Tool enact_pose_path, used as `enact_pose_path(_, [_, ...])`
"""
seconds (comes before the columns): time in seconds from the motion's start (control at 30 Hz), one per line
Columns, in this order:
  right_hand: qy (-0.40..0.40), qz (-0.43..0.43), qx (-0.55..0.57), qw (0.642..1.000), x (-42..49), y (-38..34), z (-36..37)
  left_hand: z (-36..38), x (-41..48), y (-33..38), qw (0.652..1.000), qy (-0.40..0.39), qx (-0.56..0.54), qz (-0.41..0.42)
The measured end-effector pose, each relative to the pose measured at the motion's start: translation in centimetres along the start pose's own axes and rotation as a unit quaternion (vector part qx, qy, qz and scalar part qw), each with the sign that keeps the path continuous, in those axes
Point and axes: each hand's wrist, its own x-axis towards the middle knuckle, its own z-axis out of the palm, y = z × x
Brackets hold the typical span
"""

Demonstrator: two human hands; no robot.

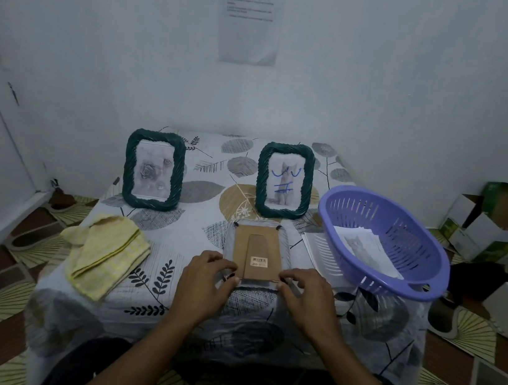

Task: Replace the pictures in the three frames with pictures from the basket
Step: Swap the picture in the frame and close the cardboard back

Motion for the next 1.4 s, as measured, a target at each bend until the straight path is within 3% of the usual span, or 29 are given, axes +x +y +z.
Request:
enact_pose_path(0.27, [-0.009, 0.068, -0.004, 0.998, 3.5, -2.1, -0.7, 0.7, 3.9, 3.3, 0.998, -0.039, 0.041, 0.019])
enact_pose_path(0.5, [0.021, 0.163, 0.183, 0.969, 5.3, -3.1, -1.1, 2.1, 6.2, 6.6, 0.988, -0.117, 0.066, -0.082])
enact_pose_path(0.7, [0.024, 0.137, 0.346, 0.928, 6.4, -5.7, -2.9, 0.3, 7.4, 7.6, 0.978, -0.098, -0.070, -0.171])
enact_pose_path(0.87, [-0.022, 0.091, 0.367, 0.925, 7.5, -7.7, -3.5, -2.1, 8.2, 7.9, 0.921, -0.056, -0.310, -0.229])
enact_pose_path(0.97, [-0.032, 0.098, 0.345, 0.933, 8.2, -7.7, -2.9, -3.5, 8.1, 7.6, 0.834, -0.028, -0.496, -0.239])
enact_pose_path(1.07, [-0.066, 0.145, 0.305, 0.939, 8.9, -6.9, -1.8, -4.2, 7.9, 6.4, 0.757, -0.053, -0.607, -0.235])
enact_pose_path(1.17, [-0.090, 0.214, 0.311, 0.922, 9.3, -6.3, -0.4, -4.7, 7.4, 5.6, 0.676, -0.065, -0.695, -0.235])
enact_pose_path(1.27, [-0.088, 0.249, 0.371, 0.890, 9.5, -5.9, 0.6, -5.1, 7.0, 5.2, 0.659, -0.077, -0.713, -0.226])
enact_pose_path(1.4, [-0.052, 0.261, 0.406, 0.874, 9.3, -5.7, 0.1, -5.0, 7.2, 3.8, 0.718, -0.046, -0.657, -0.224])
